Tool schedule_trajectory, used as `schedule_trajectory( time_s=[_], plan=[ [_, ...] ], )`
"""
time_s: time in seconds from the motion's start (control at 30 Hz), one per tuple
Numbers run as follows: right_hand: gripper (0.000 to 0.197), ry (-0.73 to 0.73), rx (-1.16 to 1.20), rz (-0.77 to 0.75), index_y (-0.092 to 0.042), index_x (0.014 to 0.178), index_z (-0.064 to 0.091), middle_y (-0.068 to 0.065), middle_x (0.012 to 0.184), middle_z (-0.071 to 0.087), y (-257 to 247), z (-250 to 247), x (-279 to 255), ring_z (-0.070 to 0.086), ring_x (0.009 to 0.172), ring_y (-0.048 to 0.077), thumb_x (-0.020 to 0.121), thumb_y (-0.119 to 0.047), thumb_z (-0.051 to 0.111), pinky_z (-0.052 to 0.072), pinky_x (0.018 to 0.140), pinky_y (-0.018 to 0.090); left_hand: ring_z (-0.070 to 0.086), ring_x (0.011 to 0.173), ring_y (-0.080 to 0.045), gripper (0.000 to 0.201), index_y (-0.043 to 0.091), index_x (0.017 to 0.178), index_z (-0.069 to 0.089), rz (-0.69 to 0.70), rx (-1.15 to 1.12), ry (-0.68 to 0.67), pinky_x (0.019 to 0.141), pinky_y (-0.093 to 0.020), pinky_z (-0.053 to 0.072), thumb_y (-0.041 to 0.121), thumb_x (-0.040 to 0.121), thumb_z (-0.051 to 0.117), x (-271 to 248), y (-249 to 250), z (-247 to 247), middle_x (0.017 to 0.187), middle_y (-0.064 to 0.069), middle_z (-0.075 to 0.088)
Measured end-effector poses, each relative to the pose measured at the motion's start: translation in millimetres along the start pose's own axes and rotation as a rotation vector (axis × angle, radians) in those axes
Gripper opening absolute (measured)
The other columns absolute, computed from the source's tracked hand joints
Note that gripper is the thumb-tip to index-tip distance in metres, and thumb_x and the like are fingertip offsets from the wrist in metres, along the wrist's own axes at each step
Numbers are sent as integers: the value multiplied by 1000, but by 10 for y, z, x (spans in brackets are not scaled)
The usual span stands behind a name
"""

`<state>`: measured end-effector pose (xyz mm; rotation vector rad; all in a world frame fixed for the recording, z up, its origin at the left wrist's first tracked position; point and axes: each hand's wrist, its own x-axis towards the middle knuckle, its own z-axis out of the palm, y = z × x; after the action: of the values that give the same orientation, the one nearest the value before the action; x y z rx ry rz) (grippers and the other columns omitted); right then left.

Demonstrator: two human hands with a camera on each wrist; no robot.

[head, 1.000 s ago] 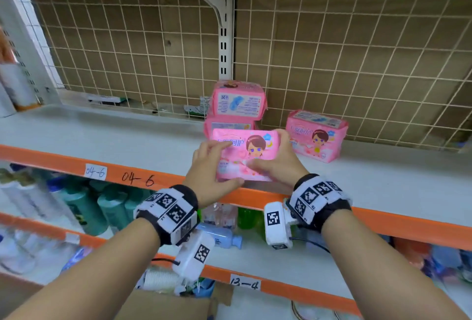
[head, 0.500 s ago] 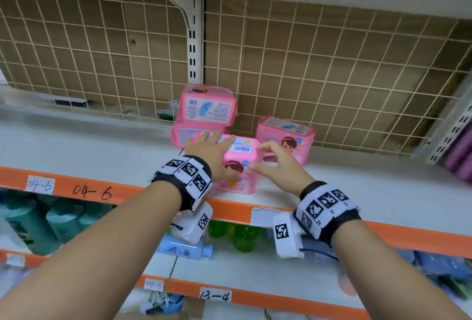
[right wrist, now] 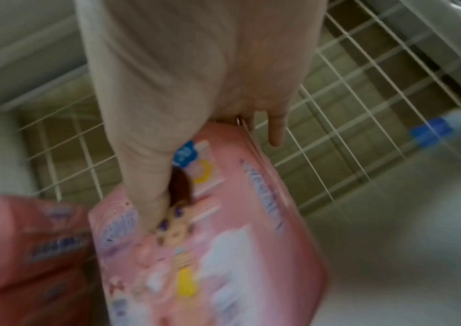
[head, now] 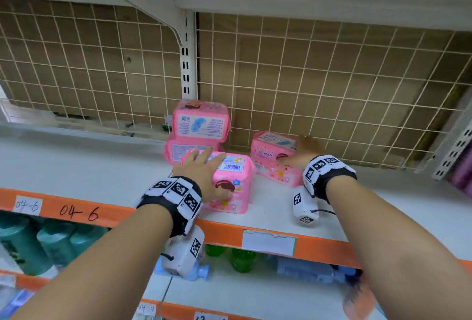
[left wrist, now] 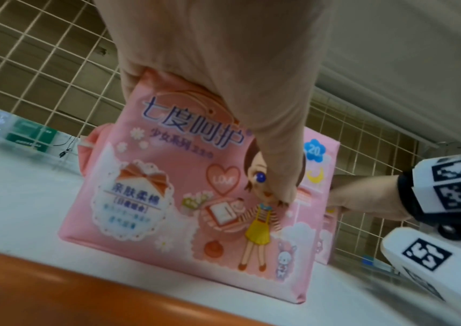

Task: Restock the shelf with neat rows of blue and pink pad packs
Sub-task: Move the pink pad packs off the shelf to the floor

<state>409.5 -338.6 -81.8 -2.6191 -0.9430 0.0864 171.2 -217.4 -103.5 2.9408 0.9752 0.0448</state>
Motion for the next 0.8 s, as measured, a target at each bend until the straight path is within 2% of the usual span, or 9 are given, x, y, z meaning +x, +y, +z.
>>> schedule_trajectory(
  time_s=[0.07,0.13,0.2,0.23,0.4,0.5,0.6,0.7,0.8],
  plan=[
    [90,9,-111,19,-12,129,45,16,127,48,-9,-16,-6,44,121,31,58,-58,75,45,97,38,-2,144,-24,99,41,146,0,-7,-16,-9,110,-51,21,71,70,55,-4,-7,-4,157,10,-4],
    [73,-20,-113,9,-14,109,57,11,106,57,-20,-50,-52,55,99,25,55,-61,73,50,79,32,-1,144,-24,98,40,146,0,-14,-23,-16,109,-52,23,70,71,56,-15,-6,-21,157,10,-3],
    [54,-45,5,12,-14,81,58,4,84,59,-12,-84,-132,56,71,17,58,-61,72,41,56,25,0,144,-24,97,39,146,1,-22,-16,-21,108,-55,24,68,72,57,-24,20,-55,157,8,-1],
    [54,-40,100,32,-14,76,57,3,79,59,3,-96,-185,56,66,17,59,-62,71,36,51,25,1,144,-25,97,38,146,1,-24,-11,-24,107,-56,24,66,72,58,-30,36,-75,157,7,0],
    [49,73,657,81,-8,85,67,6,78,68,156,-266,-505,63,70,21,66,-54,73,45,61,27,-7,144,-30,111,30,147,-8,-28,66,-81,111,-62,4,66,70,63,-102,100,-191,157,-2,-10],
    [40,77,941,99,-13,83,69,2,65,68,270,-460,-753,62,56,17,71,-51,68,43,51,20,-10,144,-27,125,28,143,-24,60,106,165,110,-60,0,59,66,69,-169,208,-226,156,-6,-17],
    [36,-5,1119,105,-23,71,67,-6,57,66,300,-578,-986,59,45,12,78,-57,55,43,45,15,-7,145,-25,128,33,132,-36,298,119,445,111,-59,4,46,65,72,-244,501,-233,156,-6,-13],
    [46,-166,1214,163,-23,57,66,-4,56,64,305,-625,-1183,61,48,15,81,-58,47,48,54,23,-9,144,-25,128,40,129,-28,411,29,540,110,-59,3,42,60,79,-296,826,-336,156,-11,-12],
    [47,-286,1270,181,-19,56,64,0,48,59,344,-633,-1371,56,39,18,85,-50,42,42,40,18,-7,144,-28,114,28,148,3,453,-93,617,109,-59,0,43,63,77,-312,1026,-511,157,-13,-5]
  ],
)
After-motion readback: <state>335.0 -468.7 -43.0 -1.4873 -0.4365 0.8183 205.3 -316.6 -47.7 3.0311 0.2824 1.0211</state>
